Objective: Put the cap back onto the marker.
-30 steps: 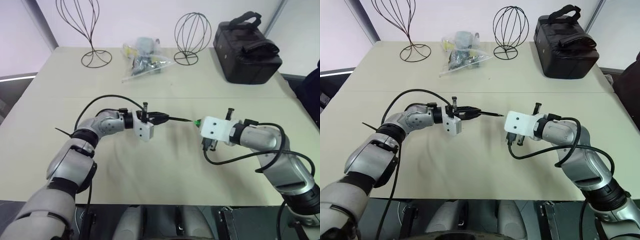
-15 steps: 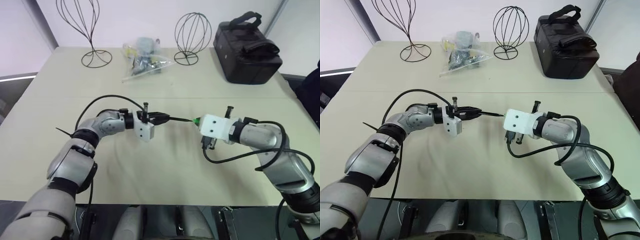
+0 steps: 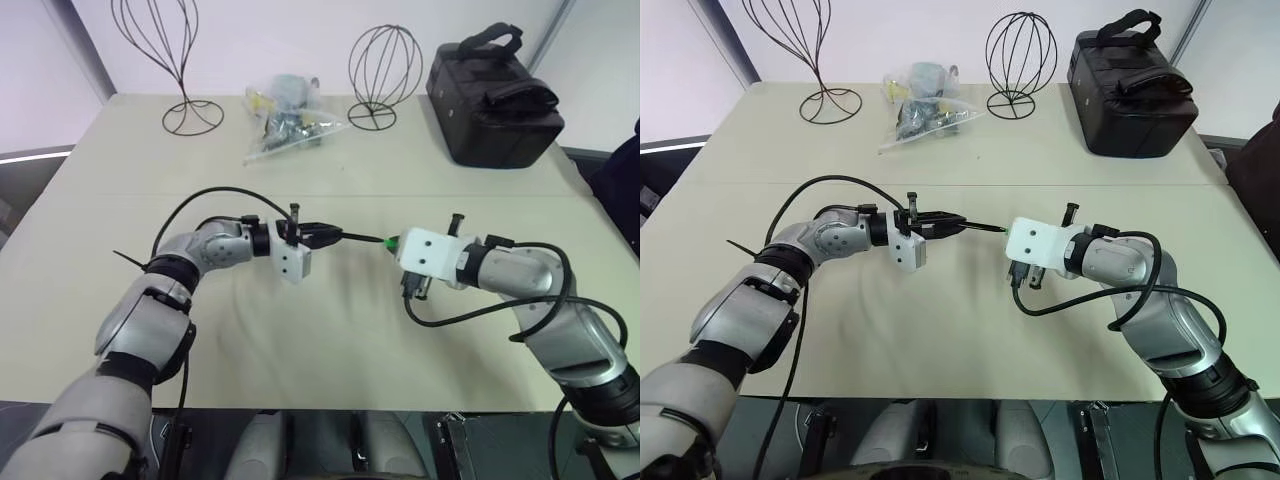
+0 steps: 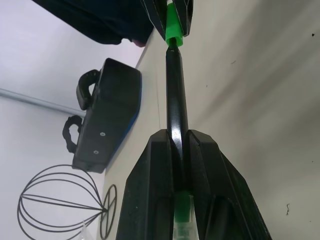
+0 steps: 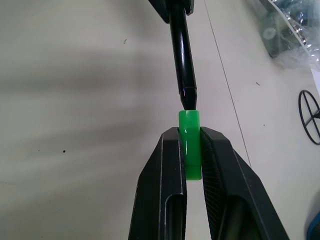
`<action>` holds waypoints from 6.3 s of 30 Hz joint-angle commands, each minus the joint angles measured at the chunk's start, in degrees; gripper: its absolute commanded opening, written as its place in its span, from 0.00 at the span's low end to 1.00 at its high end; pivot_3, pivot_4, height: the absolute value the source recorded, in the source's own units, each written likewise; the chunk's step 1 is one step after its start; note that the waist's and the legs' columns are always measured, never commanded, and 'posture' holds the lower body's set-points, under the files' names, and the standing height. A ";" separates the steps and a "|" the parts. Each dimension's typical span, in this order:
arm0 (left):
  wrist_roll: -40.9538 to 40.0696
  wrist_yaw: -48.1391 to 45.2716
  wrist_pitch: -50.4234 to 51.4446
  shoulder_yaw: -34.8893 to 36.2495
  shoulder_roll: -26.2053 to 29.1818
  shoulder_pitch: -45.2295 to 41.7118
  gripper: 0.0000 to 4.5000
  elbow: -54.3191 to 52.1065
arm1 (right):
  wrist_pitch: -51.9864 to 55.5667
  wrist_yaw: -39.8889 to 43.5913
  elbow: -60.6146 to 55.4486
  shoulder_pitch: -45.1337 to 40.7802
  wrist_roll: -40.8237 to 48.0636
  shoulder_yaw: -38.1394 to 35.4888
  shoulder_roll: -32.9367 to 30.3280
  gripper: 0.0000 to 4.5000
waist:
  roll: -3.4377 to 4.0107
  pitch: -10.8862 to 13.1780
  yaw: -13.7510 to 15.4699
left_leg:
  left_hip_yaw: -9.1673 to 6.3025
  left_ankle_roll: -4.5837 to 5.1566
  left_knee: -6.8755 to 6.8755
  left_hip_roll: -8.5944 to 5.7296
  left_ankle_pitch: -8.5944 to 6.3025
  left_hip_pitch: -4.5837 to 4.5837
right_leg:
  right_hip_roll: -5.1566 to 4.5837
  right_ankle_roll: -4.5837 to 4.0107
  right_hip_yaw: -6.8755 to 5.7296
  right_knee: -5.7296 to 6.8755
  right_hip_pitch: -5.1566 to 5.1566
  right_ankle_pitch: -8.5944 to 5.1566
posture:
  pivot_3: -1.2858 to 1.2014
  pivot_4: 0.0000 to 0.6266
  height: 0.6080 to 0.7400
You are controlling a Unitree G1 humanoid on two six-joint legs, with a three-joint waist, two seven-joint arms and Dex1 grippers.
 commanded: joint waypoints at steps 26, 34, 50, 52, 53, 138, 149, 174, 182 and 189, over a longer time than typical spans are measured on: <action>-12.56 -12.08 -5.85 1.78 -1.92 -2.09 0.00 5.62 | -2.24 2.01 -4.64 -2.89 3.16 -0.19 1.17 0.06 | 0.00 0.00 -0.04 | 0.02 0.00 0.00 0.00 0.00 0.00 | 0.00 0.00 0.00 0.01 0.00 0.00 | 0.52 0.24 1.00; -27.25 -33.65 -1.35 5.58 -4.77 -0.19 0.00 4.03 | -3.73 2.00 -5.07 -2.66 2.00 0.58 0.62 0.06 | 0.00 0.00 -0.06 | 0.01 0.00 0.01 0.01 0.00 0.00 | 0.00 0.00 0.00 0.01 0.00 0.00 | 0.52 0.24 1.00; -33.12 -49.02 -2.78 9.53 -5.56 0.34 0.00 1.91 | -4.77 3.93 -5.77 -1.14 1.72 1.70 -0.07 0.06 | 0.00 0.00 -0.09 | 0.00 0.00 0.02 0.02 0.00 0.00 | 0.01 0.00 0.01 0.02 0.00 0.00 | 0.52 0.24 1.00; -31.37 -46.98 -3.88 9.71 -5.35 -0.12 0.00 2.07 | -4.13 4.61 -6.13 -0.59 2.16 1.59 -0.24 0.06 | 0.00 0.00 -0.07 | 0.00 0.00 0.02 0.02 0.00 0.00 | 0.01 0.00 0.01 0.02 0.00 0.00 | 0.52 0.24 1.00; -30.28 -45.78 -4.61 9.75 -5.24 -0.29 0.00 2.09 | -3.92 4.87 -6.31 -0.31 2.35 1.46 -0.33 0.06 | 0.00 0.00 -0.06 | 0.00 0.00 0.02 0.02 0.00 0.00 | 0.01 0.00 0.01 0.02 0.00 0.00 | 0.52 0.24 1.00; -40.76 -54.22 33.73 16.77 -3.68 7.55 0.00 -8.25 | 15.65 -4.88 -17.65 12.44 14.32 -17.36 1.35 0.73 | -0.01 -0.01 -0.08 | -0.02 0.01 0.03 0.05 0.00 -0.01 | 0.01 0.00 0.00 0.04 0.01 0.00 | 0.52 0.24 1.00; -33.24 -31.53 62.12 19.18 0.47 29.61 0.00 -50.47 | 18.90 -13.53 -22.79 19.18 14.24 -14.36 5.52 0.73 | 0.02 -0.02 -0.11 | -0.05 0.01 0.02 0.21 0.00 0.02 | -0.01 -0.01 0.11 0.07 0.00 0.00 | 0.52 0.24 1.00; -33.75 -12.02 113.73 27.38 0.63 53.53 0.00 -89.68 | 19.60 -20.37 -23.88 21.04 15.59 -9.25 9.66 0.73 | 0.05 -0.05 0.00 | -0.07 -0.01 0.01 0.20 0.01 0.12 | -0.05 -0.02 0.09 0.05 0.10 -0.01 | 0.52 0.24 1.00; -34.00 -12.43 111.49 26.21 3.19 53.98 0.31 -88.47 | 19.70 -21.37 -24.11 21.38 15.67 -8.98 9.51 0.75 | 0.06 -0.06 0.01 | -0.07 -0.01 -0.02 0.21 0.01 0.14 | -0.07 -0.03 0.10 0.03 0.10 -0.01 | 0.52 0.24 1.00; -36.37 -13.71 106.82 26.83 2.81 54.36 1.00 -88.90 | 19.56 -21.70 -24.03 21.45 15.88 -8.57 9.51 0.75 | 0.07 -0.06 0.23 | -0.07 -0.01 -0.03 0.18 0.00 0.13 | -0.13 -0.03 0.09 -0.02 0.14 -0.01 | 0.52 0.24 1.00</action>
